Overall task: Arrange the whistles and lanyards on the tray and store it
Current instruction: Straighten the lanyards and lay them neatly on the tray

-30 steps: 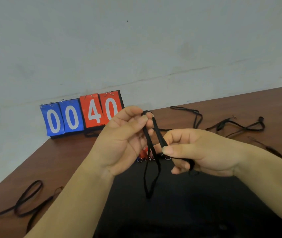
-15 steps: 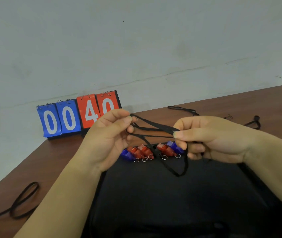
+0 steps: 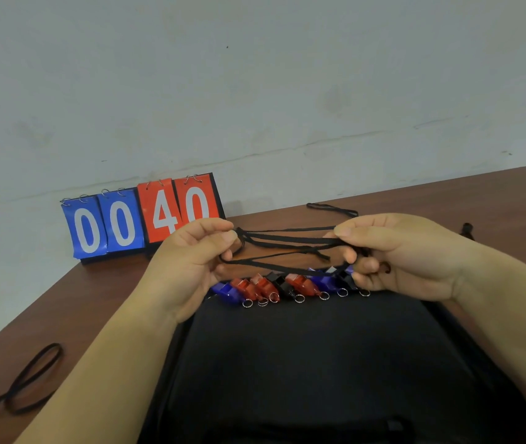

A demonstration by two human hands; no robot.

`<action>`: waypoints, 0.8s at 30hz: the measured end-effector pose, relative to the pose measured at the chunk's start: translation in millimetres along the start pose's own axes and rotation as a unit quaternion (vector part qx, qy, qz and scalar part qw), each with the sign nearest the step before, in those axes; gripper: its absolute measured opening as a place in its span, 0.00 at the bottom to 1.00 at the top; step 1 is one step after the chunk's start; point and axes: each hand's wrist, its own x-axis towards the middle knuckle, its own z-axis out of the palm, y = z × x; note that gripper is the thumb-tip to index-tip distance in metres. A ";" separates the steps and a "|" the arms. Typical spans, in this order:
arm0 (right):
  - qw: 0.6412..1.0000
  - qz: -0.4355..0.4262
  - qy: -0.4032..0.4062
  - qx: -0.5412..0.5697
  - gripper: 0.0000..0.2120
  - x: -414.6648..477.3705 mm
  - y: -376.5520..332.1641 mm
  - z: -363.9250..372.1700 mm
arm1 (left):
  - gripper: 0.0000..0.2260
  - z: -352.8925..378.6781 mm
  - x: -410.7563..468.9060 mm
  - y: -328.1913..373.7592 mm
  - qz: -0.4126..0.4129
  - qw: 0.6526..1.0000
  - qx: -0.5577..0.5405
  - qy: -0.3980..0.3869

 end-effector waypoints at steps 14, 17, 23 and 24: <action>0.992 -0.042 0.120 -0.028 0.04 8.0 3.7 -7.9 | 0.07 -3.3 4.5 -4.7 -0.008 0.997 0.062 0.035; 0.987 -0.058 0.147 -0.040 0.05 8.1 4.1 -7.9 | 0.07 -4.5 5.5 -5.8 -0.008 0.998 0.053 0.044; 0.988 -0.046 0.145 -0.020 0.03 7.7 5.8 -6.2 | 0.06 -6.3 7.3 -6.5 -0.012 0.998 0.040 0.056; 0.987 -0.045 0.156 -0.024 0.04 7.7 6.0 -5.7 | 0.06 -7.3 7.8 -6.6 -0.015 0.997 0.039 0.059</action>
